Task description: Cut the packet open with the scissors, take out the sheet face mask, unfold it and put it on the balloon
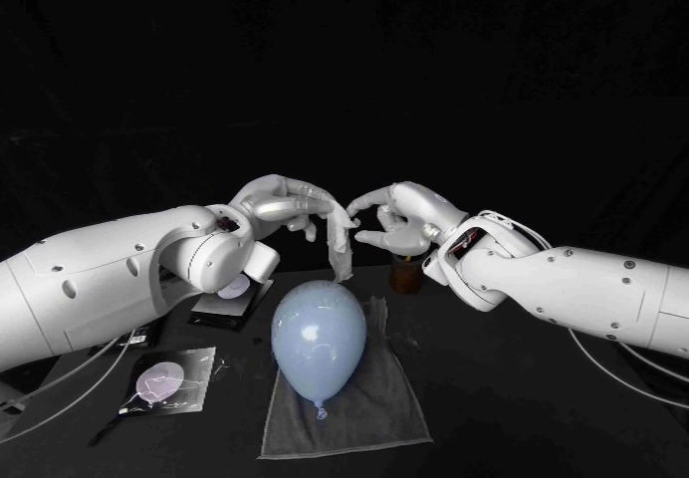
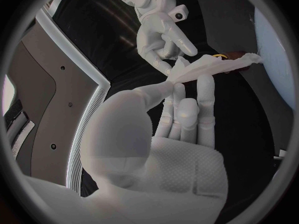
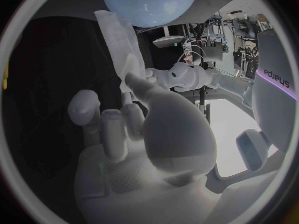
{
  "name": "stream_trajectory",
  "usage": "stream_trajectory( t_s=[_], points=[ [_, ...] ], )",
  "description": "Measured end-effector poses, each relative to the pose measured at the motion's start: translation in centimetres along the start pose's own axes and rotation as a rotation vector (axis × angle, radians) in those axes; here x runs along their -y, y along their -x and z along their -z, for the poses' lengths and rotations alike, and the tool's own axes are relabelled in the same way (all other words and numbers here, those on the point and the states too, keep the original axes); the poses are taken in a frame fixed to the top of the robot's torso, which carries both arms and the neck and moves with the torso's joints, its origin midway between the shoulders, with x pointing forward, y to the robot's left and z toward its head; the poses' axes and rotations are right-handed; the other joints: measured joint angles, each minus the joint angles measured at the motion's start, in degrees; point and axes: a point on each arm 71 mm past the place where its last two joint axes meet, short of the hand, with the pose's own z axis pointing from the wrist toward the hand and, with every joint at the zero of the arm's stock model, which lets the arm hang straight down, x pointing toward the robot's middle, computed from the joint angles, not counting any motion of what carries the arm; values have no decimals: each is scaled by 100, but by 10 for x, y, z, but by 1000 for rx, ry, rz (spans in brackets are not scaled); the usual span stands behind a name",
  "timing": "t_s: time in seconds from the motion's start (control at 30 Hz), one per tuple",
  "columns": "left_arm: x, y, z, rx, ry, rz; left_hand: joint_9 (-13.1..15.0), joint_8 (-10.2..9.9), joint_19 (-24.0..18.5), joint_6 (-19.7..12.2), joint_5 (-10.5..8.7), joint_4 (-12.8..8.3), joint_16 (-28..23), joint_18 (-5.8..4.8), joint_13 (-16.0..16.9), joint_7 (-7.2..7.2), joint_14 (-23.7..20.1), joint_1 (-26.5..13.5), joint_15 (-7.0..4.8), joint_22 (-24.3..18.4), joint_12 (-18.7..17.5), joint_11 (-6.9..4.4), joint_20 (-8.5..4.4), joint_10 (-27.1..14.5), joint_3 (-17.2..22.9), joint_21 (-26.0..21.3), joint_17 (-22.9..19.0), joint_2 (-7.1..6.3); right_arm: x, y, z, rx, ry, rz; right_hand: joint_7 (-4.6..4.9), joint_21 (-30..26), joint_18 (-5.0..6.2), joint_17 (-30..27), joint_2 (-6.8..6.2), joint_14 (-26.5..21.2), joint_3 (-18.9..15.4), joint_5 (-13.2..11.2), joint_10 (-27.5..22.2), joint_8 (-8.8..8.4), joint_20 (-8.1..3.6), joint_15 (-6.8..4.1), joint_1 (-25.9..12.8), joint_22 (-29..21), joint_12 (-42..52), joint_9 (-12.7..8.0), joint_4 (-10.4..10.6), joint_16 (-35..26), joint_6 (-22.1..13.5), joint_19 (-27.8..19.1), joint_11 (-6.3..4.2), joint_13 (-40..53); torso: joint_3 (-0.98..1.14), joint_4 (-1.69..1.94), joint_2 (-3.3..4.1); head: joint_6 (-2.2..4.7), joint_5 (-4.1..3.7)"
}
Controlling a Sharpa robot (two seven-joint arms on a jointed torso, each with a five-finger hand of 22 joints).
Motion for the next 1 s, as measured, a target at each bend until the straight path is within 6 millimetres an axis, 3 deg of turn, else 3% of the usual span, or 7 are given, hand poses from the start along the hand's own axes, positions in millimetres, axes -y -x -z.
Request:
stream_trajectory(
  t_s=[0.2,0.37,0.5,0.67,0.77,1.0],
  points=[
    [0,0,0,-2,0,0,-1,0,0,-2,10,0,0,-1,0,-1,0,-1,0,0,0,0,0,0,0,0,-1,-1,0,-3,-2,-22,5,20,5,56,-4,-4,3,0,0,0,32,92,-21,0,-4,48,51,16,0,2,305,21,32,-4,1,-1,-1,5,-12],
    [0,-1,0,-5,-1,0,-7,0,0,4,10,0,0,-2,0,5,0,-2,0,-1,0,0,0,-1,0,0,-1,-2,0,-4,-3,-24,6,26,20,194,-33,-3,235,-14,-2,0,77,313,28,14,-163,170,159,70,102,56,799,100,77,-1,0,2,3,7,-13],
    [0,-1,0,-5,-1,0,-7,0,0,11,10,0,0,-5,0,13,0,-2,0,-1,0,1,0,-1,0,6,-1,-2,0,-3,-2,-13,5,26,-76,358,-42,-2,387,-14,-42,0,167,489,2,14,-206,310,326,138,218,150,1117,251,39,1,-2,4,3,-4,-8],
    [0,0,0,-4,0,-1,-7,0,0,11,9,0,-1,-8,0,13,0,-2,0,-2,0,1,0,-1,0,24,3,-3,1,0,-2,15,3,19,-138,455,-131,2,450,-12,-119,-1,186,618,-51,-31,-236,418,393,216,295,195,1179,341,-3,1,-1,3,3,-5,-4],
    [0,0,1,-4,0,-1,-6,0,0,10,9,0,-1,-10,0,13,-1,-2,1,-1,0,1,0,-1,0,23,4,-3,1,1,-2,30,3,15,-155,504,-133,2,534,8,-111,-2,195,659,-81,-50,-259,458,428,250,352,202,1195,371,-51,1,1,1,2,0,-9],
    [0,0,1,-8,2,-3,-6,0,0,9,7,0,-1,-13,0,13,-1,-2,1,9,0,1,0,-1,0,23,4,-3,2,5,-1,80,-8,13,-175,532,-136,1,631,-13,-49,-12,194,744,-103,-71,-267,490,467,306,447,229,1151,393,-52,0,3,1,2,-9,-35]
  ],
)
